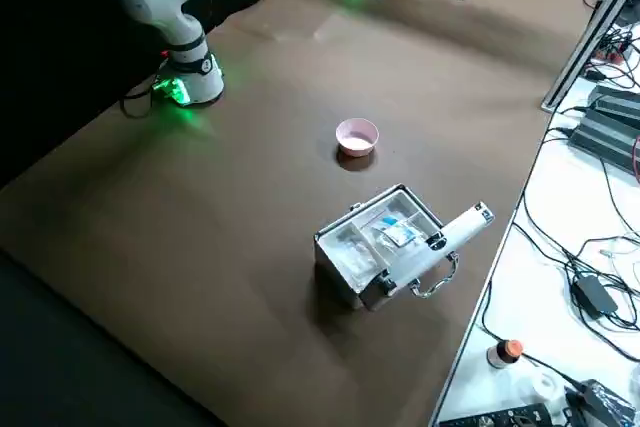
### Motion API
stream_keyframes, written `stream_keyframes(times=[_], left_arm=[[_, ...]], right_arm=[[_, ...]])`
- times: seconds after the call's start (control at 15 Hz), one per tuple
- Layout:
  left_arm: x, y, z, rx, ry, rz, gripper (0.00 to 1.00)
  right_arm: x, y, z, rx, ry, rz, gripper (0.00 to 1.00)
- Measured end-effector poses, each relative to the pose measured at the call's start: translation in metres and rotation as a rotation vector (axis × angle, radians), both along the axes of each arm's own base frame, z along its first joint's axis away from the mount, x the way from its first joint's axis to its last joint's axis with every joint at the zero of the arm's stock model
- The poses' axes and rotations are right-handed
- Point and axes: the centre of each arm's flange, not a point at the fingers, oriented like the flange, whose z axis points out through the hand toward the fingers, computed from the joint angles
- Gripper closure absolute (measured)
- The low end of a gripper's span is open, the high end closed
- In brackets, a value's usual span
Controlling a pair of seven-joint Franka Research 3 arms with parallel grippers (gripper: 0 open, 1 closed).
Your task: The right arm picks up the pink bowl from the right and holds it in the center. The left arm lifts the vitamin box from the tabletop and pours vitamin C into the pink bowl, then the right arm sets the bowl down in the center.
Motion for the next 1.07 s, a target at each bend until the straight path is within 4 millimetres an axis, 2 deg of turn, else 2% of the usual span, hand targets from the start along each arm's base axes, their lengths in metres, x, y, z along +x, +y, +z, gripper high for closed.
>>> stream_keyframes(times=[0.4, 0.47, 0.53, 0.73, 1.07], left_arm=[[0.004, 0.019, -0.014, 0.003, 0.027, -0.032, 0.0], [0.006, 0.035, -0.017, 0.005, 0.033, -0.056, 0.0], [0.006, 0.043, -0.018, 0.006, 0.035, -0.067, 0.0], [0.007, 0.063, -0.025, 0.007, 0.047, -0.12, 0.0], [0.016, 0.09, -0.052, -0.006, 0.093, -0.21, 0.0]], right_arm=[[0.0, 0.0, 0.0, 0.0, -0.002, 0.0, 0.01], [0.0, 0.0, 0.0, 0.0, -0.002, 0.0, 0.01], [0.0, 0.0, 0.0, 0.0, -0.002, 0.0, 0.01], [0.0, 0.0, 0.0, 0.0, -0.002, 0.0, 0.01], [0.001, -0.001, -0.009, -0.002, 0.02, -0.002, 0.01]])
